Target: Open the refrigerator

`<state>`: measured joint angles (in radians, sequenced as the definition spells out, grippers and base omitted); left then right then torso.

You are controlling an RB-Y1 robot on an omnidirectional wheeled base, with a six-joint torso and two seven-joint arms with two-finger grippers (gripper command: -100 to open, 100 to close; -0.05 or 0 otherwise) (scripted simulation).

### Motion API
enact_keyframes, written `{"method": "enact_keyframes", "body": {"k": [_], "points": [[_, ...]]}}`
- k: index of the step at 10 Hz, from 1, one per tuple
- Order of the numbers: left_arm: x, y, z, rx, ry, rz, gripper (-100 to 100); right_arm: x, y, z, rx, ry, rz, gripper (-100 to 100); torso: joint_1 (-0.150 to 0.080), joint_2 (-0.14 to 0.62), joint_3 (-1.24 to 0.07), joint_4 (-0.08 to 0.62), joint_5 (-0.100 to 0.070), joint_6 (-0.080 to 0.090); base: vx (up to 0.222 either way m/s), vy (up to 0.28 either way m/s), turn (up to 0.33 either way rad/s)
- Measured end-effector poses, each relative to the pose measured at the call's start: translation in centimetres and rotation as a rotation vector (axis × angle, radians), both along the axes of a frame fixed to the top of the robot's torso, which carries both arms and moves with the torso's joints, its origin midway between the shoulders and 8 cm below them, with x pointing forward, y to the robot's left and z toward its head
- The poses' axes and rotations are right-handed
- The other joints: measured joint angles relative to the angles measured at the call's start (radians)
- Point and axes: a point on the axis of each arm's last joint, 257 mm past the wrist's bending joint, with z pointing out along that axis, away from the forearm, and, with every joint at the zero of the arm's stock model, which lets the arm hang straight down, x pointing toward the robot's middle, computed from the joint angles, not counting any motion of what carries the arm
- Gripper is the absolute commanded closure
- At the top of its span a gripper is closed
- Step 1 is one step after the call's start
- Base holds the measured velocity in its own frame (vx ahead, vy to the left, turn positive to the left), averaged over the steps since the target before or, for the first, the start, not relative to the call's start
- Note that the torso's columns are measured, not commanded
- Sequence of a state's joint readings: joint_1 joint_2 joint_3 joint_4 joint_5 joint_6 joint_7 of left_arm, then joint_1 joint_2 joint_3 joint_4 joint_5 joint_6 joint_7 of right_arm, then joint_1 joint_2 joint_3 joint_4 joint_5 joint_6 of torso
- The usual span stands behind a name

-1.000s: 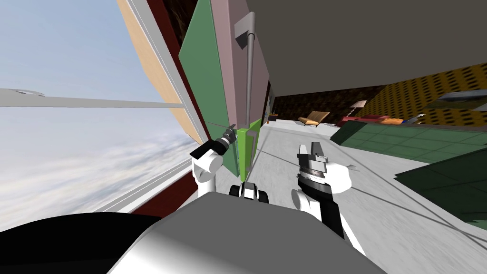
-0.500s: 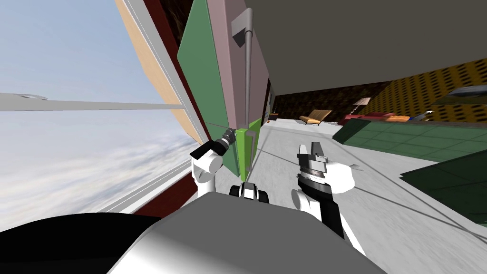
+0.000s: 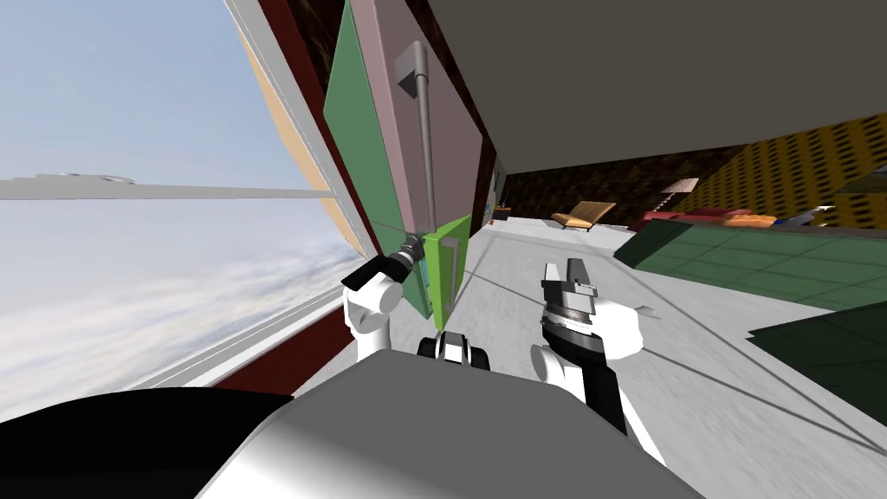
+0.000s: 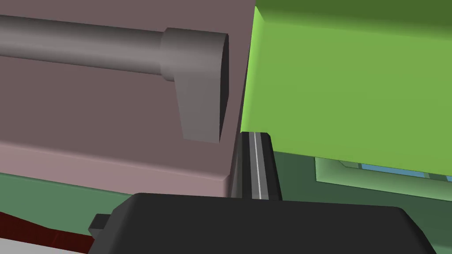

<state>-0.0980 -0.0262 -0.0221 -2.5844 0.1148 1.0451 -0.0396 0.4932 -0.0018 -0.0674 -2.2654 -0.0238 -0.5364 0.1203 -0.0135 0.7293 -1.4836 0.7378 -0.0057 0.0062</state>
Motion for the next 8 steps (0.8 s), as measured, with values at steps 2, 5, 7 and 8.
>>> {"method": "enact_keyframes", "body": {"k": [2,5,7,8], "points": [[-0.1,1.6,0.1,-0.001,-0.002,0.048,100,0.0,0.0,0.0,0.0,0.0,0.0,0,0.004,-0.003,-0.002,0.001,0.0,-0.001,0.016,-0.347,0.125],[0.1,3.7,0.3,-0.003,0.001,0.102,100,0.0,0.0,0.0,0.0,0.0,0.0,0,0.004,-0.006,-0.005,0.0,-0.001,0.001,-0.034,-0.305,0.089],[0.0,4.6,0.5,-0.006,-0.01,0.131,100,0.0,0.0,0.0,0.0,0.0,0.0,0,0.004,-0.002,-0.001,0.0,0.0,0.001,-0.044,-0.342,0.096],[0.0,5.2,0.7,-0.007,-0.014,0.153,100,0.0,0.0,0.0,0.0,0.0,0.0,0,0.004,-0.001,-0.001,0.001,0.0,-0.001,-0.042,-0.263,0.059]]}}
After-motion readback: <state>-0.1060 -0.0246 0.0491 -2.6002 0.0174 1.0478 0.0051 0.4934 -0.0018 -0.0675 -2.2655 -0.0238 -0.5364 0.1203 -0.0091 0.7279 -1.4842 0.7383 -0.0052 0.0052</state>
